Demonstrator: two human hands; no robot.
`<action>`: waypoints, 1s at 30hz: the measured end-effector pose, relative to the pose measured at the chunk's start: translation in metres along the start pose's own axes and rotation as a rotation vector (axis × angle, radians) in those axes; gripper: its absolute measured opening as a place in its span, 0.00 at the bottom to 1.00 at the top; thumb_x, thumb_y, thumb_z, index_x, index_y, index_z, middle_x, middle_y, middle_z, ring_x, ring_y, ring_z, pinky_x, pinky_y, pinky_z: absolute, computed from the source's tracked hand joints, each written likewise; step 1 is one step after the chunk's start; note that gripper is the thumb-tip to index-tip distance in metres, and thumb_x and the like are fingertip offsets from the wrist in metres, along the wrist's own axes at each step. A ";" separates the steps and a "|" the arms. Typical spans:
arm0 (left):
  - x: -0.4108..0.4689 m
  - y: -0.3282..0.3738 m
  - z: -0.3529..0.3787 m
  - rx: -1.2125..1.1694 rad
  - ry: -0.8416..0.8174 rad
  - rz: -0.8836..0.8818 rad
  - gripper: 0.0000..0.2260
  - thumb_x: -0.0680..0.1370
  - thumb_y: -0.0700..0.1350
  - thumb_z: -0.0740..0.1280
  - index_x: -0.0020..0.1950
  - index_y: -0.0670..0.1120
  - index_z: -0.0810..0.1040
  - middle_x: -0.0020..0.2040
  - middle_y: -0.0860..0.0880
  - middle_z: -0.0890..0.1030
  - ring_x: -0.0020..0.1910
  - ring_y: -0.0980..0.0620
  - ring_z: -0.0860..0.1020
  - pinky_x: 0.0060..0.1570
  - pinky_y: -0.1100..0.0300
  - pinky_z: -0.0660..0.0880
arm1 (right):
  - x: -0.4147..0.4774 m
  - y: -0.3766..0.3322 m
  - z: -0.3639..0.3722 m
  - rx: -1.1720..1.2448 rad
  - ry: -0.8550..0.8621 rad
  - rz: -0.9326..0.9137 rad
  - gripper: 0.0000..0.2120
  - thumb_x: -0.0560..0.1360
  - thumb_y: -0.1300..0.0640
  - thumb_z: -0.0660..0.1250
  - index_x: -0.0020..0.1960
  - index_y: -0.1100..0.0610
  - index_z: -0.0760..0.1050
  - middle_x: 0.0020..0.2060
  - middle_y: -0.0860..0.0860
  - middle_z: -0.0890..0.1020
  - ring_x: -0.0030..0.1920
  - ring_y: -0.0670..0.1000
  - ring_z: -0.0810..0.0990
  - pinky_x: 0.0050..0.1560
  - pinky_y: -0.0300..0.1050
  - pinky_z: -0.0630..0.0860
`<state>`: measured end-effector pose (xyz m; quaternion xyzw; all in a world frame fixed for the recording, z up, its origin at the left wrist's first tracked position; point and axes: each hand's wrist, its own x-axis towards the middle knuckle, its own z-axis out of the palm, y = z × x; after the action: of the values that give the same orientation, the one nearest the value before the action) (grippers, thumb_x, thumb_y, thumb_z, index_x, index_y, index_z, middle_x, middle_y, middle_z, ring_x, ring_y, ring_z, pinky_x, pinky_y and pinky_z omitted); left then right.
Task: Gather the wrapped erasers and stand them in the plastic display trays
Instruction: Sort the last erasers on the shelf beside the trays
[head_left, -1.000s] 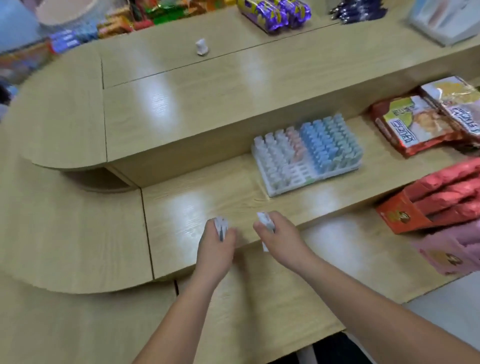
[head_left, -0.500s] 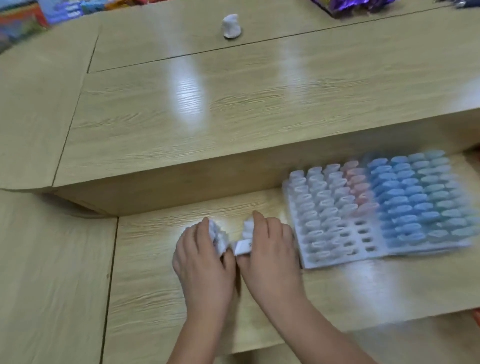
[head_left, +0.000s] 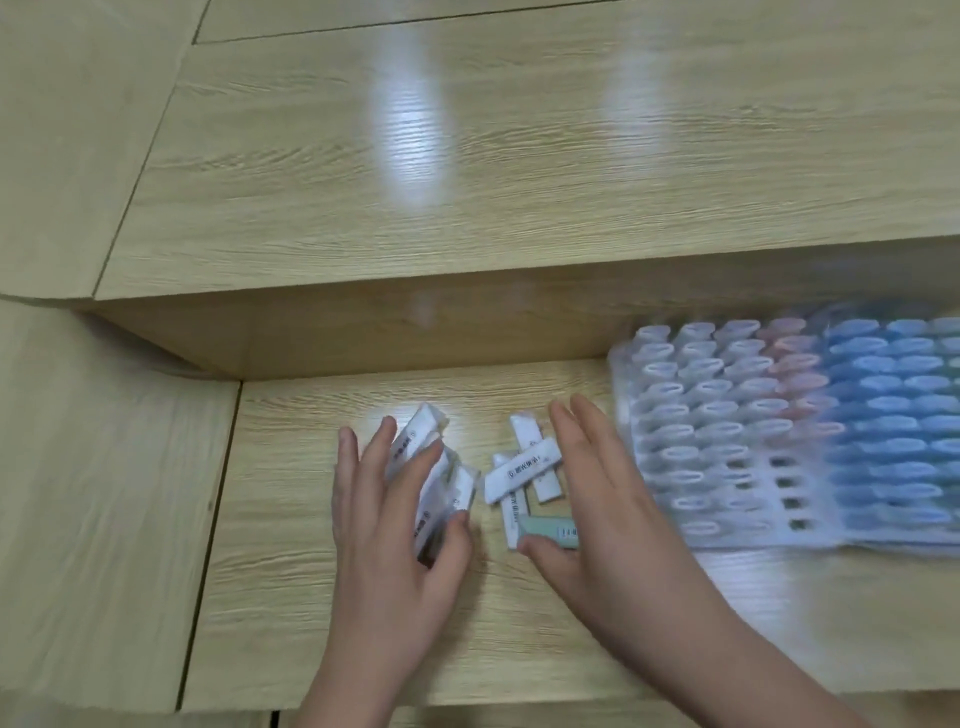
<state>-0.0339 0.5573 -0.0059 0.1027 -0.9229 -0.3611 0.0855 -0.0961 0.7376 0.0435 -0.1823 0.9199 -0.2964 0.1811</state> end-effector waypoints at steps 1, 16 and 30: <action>-0.003 0.003 0.001 0.009 0.012 0.019 0.22 0.76 0.56 0.64 0.69 0.53 0.73 0.80 0.52 0.58 0.81 0.47 0.45 0.72 0.38 0.57 | -0.005 0.000 -0.004 -0.038 -0.020 0.003 0.46 0.78 0.48 0.66 0.77 0.43 0.32 0.76 0.40 0.35 0.78 0.43 0.44 0.70 0.36 0.54; 0.018 0.016 0.008 -0.040 0.050 -0.119 0.03 0.76 0.47 0.72 0.46 0.55 0.79 0.68 0.58 0.72 0.80 0.54 0.53 0.72 0.54 0.56 | 0.000 -0.002 0.013 -0.056 0.083 -0.037 0.16 0.69 0.51 0.73 0.55 0.44 0.73 0.46 0.40 0.74 0.47 0.44 0.76 0.45 0.37 0.70; 0.045 0.127 -0.011 -0.390 0.043 0.001 0.05 0.76 0.55 0.70 0.50 0.63 0.83 0.45 0.57 0.83 0.43 0.55 0.82 0.43 0.73 0.73 | -0.057 0.051 -0.094 0.806 0.525 0.143 0.12 0.70 0.57 0.74 0.51 0.44 0.81 0.36 0.50 0.83 0.34 0.46 0.81 0.38 0.35 0.78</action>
<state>-0.0910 0.6306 0.0927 0.0914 -0.8333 -0.5309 0.1237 -0.0998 0.8460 0.0966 0.0471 0.7566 -0.6520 0.0189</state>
